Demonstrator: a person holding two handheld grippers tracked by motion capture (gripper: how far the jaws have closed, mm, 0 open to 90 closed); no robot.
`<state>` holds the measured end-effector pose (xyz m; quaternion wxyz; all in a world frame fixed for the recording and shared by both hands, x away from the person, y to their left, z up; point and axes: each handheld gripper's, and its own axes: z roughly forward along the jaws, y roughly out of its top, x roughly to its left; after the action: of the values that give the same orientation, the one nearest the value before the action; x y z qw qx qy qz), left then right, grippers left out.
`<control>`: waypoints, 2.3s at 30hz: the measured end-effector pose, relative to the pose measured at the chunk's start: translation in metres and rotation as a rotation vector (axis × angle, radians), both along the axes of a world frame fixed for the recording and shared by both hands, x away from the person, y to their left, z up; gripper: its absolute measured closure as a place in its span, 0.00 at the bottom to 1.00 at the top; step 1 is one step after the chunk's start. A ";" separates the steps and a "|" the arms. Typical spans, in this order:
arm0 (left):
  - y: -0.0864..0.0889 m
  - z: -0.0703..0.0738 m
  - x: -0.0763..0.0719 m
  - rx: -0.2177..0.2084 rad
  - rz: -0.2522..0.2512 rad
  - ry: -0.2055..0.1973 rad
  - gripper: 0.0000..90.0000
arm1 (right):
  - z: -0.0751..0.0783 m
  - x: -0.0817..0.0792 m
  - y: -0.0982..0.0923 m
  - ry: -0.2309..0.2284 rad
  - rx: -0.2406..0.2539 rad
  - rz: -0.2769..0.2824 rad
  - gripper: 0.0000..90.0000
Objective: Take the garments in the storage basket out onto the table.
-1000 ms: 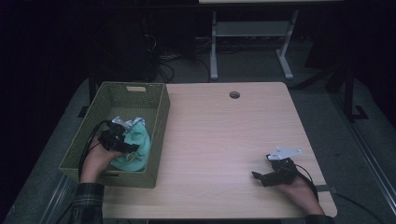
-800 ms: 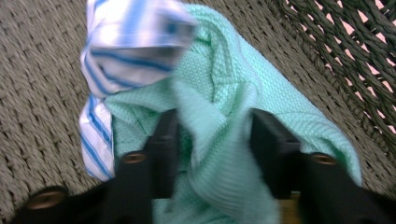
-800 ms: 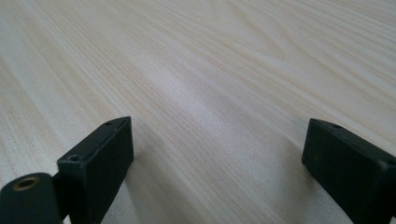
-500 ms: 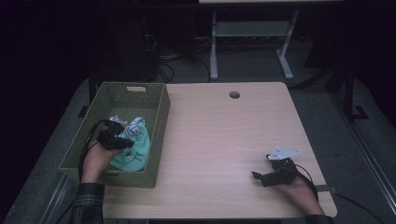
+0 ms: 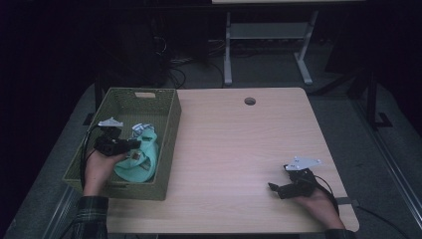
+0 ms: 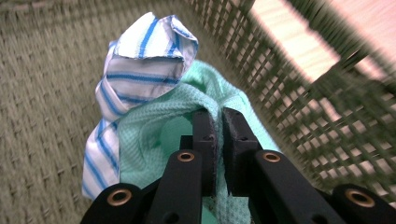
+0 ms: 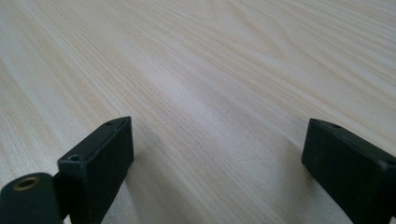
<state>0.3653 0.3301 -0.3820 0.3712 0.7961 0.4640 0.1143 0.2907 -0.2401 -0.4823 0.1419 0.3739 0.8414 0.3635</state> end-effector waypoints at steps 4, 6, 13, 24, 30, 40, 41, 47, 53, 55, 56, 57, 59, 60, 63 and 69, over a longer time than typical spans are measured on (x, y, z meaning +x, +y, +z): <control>0.003 0.006 -0.003 -0.073 0.005 -0.033 0.94 | 0.000 0.000 0.000 0.000 0.000 0.000 0.10; 0.005 0.009 -0.004 -0.096 0.005 -0.055 0.94 | 0.000 0.000 0.000 0.000 0.000 0.000 0.10; 0.008 0.023 -0.007 -0.149 -0.009 -0.097 0.94 | 0.000 0.000 0.000 -0.001 -0.001 0.000 0.10; 0.002 0.052 -0.004 -0.196 -0.034 -0.160 0.94 | 0.000 0.000 0.000 0.003 0.001 -0.003 0.10; 0.000 0.067 -0.002 -0.206 -0.054 -0.181 0.94 | 0.000 0.000 0.000 0.004 0.001 -0.003 0.10; -0.007 0.099 0.000 -0.224 -0.089 -0.223 0.94 | 0.000 0.000 0.000 0.004 0.001 -0.003 0.10; -0.007 0.101 0.000 -0.227 -0.094 -0.225 0.94 | 0.000 0.000 0.000 0.004 0.001 -0.003 0.10; -0.013 0.119 0.000 -0.231 -0.116 -0.251 0.94 | 0.000 0.000 0.000 0.004 0.002 -0.003 0.10; -0.023 0.137 -0.003 -0.228 -0.149 -0.274 0.94 | 0.000 0.000 0.000 0.007 0.002 -0.004 0.10; -0.028 0.143 -0.004 -0.224 -0.159 -0.285 0.94 | 0.000 0.000 0.000 0.006 0.002 -0.003 0.10; -0.031 0.147 -0.006 -0.219 -0.167 -0.292 0.94 | 0.000 0.000 0.000 0.006 0.002 -0.003 0.10; -0.032 0.149 -0.006 -0.216 -0.173 -0.295 0.94 | 0.000 0.000 0.000 0.007 0.002 -0.004 0.10; -0.036 0.153 -0.007 -0.228 -0.180 -0.299 0.94 | 0.000 0.000 0.000 0.007 0.002 -0.004 0.10; -0.038 0.155 -0.008 -0.229 -0.186 -0.301 0.94 | 0.000 0.000 0.000 0.006 0.002 -0.004 0.10; -0.044 0.158 -0.008 -0.236 -0.201 -0.307 0.94 | 0.000 0.000 0.000 0.007 0.002 -0.004 0.10; -0.059 0.163 -0.010 -0.260 -0.236 -0.316 0.94 | 0.000 0.000 0.000 0.006 0.002 -0.004 0.10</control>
<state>0.3558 0.2708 -0.2191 0.5495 0.7626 0.3145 0.1327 0.2902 -0.2397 -0.4822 0.1395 0.3767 0.8408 0.3628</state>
